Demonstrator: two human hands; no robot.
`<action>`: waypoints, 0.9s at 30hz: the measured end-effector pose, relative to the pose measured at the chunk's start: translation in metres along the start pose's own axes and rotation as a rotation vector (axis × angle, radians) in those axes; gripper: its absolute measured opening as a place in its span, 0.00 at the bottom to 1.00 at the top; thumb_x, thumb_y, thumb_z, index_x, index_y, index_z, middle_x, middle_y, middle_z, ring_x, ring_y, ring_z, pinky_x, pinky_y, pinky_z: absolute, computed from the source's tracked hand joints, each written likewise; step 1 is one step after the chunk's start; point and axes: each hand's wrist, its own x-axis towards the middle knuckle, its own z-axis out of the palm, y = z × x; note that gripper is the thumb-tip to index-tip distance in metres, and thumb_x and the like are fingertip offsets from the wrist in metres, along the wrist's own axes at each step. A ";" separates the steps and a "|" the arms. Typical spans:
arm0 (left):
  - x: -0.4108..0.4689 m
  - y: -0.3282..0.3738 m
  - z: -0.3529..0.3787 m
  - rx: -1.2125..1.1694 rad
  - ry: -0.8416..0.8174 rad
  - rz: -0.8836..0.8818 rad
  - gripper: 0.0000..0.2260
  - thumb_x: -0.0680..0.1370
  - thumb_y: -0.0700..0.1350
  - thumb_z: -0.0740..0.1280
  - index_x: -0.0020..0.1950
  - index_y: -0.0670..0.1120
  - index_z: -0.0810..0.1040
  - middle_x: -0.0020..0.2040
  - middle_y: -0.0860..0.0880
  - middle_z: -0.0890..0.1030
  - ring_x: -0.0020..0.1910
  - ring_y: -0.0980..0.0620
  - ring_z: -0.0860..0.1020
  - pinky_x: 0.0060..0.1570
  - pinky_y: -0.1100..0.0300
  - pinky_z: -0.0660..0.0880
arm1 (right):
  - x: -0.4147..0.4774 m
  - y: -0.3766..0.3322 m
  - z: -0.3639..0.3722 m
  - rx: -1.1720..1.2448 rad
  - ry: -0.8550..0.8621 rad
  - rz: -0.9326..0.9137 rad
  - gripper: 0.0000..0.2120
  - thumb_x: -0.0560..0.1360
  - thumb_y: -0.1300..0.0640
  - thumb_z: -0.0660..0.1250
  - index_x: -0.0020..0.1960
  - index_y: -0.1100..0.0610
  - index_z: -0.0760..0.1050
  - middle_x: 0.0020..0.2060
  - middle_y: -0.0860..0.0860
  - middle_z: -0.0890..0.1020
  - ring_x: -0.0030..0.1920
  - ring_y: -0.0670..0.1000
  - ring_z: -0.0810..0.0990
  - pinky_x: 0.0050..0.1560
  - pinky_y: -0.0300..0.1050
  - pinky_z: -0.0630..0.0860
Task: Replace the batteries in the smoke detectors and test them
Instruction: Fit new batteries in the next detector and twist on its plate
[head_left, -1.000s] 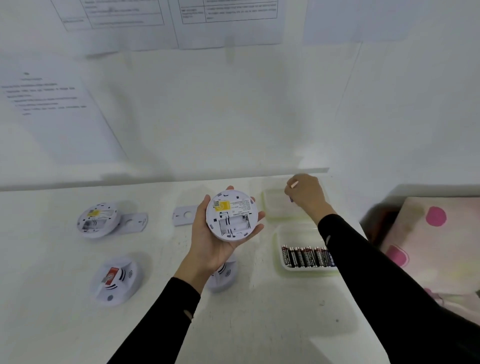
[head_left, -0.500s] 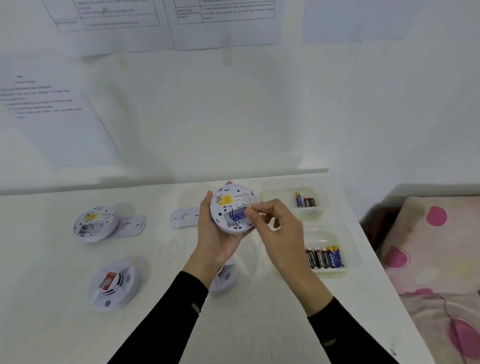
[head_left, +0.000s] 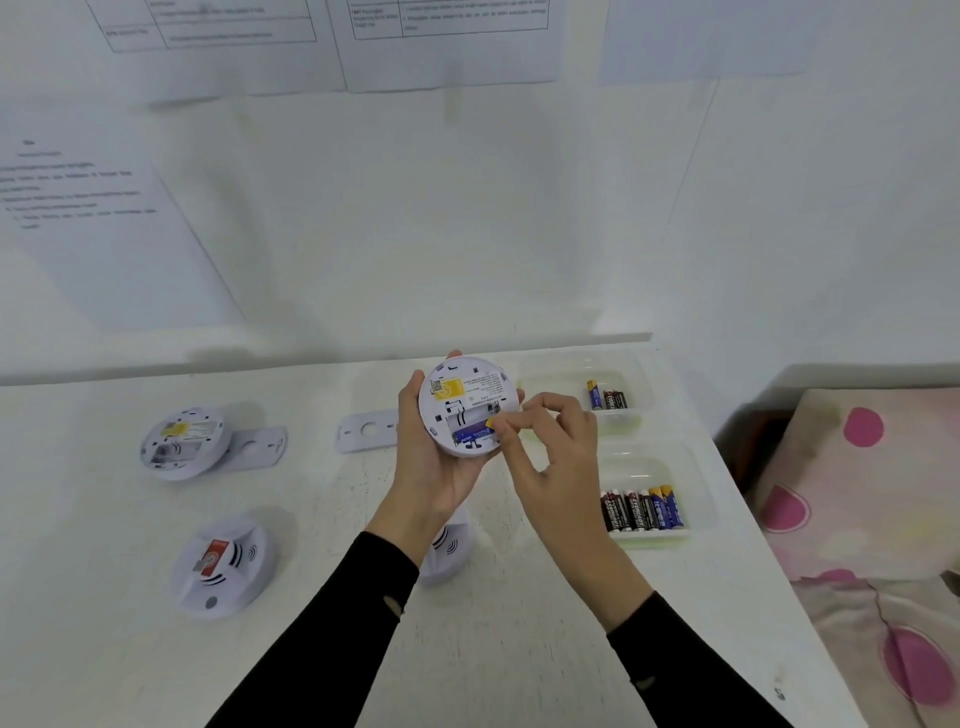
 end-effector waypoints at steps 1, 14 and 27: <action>0.000 0.000 0.000 -0.005 -0.006 -0.002 0.25 0.81 0.61 0.55 0.74 0.50 0.71 0.68 0.37 0.77 0.69 0.33 0.72 0.64 0.44 0.73 | -0.001 0.002 0.001 -0.050 0.005 -0.061 0.08 0.77 0.51 0.67 0.50 0.53 0.82 0.51 0.49 0.76 0.49 0.46 0.69 0.52 0.36 0.68; -0.004 0.001 0.006 -0.111 -0.085 -0.051 0.24 0.75 0.59 0.63 0.67 0.49 0.76 0.68 0.38 0.77 0.67 0.32 0.73 0.63 0.37 0.72 | 0.081 0.061 -0.007 -0.238 -0.091 0.236 0.13 0.81 0.52 0.57 0.62 0.52 0.74 0.53 0.49 0.79 0.55 0.54 0.74 0.55 0.49 0.69; -0.004 0.001 0.001 -0.107 -0.102 -0.061 0.21 0.80 0.60 0.58 0.66 0.49 0.76 0.64 0.38 0.80 0.61 0.31 0.78 0.58 0.40 0.78 | 0.125 0.129 -0.004 -0.935 -0.494 0.310 0.13 0.74 0.64 0.63 0.57 0.57 0.76 0.53 0.53 0.80 0.58 0.56 0.75 0.56 0.44 0.66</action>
